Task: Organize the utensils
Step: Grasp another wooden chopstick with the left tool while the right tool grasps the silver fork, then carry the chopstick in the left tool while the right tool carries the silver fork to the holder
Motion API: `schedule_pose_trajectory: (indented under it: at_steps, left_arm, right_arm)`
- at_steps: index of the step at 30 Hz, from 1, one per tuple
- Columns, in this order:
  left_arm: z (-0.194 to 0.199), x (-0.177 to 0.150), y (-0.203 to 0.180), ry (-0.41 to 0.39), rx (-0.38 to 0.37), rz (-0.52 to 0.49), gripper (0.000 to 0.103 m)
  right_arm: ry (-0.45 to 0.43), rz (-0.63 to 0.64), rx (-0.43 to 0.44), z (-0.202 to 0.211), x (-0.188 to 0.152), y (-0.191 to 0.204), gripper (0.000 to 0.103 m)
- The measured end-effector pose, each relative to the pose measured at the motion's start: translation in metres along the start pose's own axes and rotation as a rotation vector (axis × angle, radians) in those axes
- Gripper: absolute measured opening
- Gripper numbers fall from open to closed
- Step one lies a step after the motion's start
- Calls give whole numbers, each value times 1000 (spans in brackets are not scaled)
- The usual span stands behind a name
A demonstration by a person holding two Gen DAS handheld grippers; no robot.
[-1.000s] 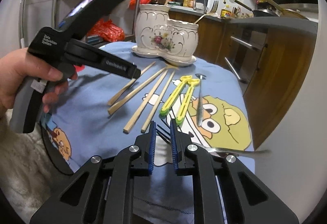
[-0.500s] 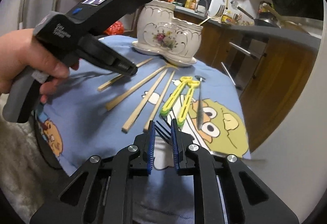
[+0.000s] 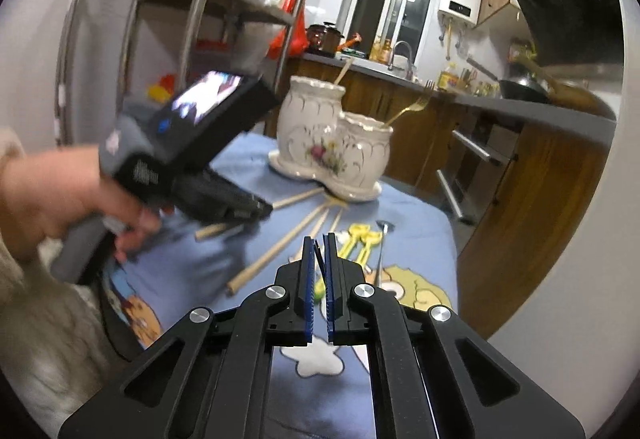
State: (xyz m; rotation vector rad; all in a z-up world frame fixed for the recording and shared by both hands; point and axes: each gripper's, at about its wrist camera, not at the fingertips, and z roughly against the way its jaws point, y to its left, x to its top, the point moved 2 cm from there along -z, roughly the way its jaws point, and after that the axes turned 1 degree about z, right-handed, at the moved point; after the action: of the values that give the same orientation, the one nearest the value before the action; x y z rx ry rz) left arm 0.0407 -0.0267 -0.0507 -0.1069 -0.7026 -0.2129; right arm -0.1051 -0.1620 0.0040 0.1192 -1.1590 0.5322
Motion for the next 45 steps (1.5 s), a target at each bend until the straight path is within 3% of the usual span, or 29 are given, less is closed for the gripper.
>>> schedule_pose_trajectory:
  at_steps: [14,26,35,37,40,45]
  left_arm:
    - [26,7,15,-76,-35,10,4]
    - [77,28,25,-297,-117,38,4]
    - [83,35,35,-313,-165,41,4]
    - [81,35,34,-284,-168,21,4]
    - [59,26,25,-130,-165,-59,4]
    - [33,8,19,35,-167,-137,4]
  right_arm:
    - [-63,-252,156,0,59,-57,3]
    - [-99,-357,274,-21,92,-78,3]
    - [-111,-370,299,-41,102,-83,3]
    - [-112,-365,295,-44,103,-83,3]
    - [-107,-362,299,-47,103,-83,3]
    - [-99,-371,317,-54,101,-86,3]
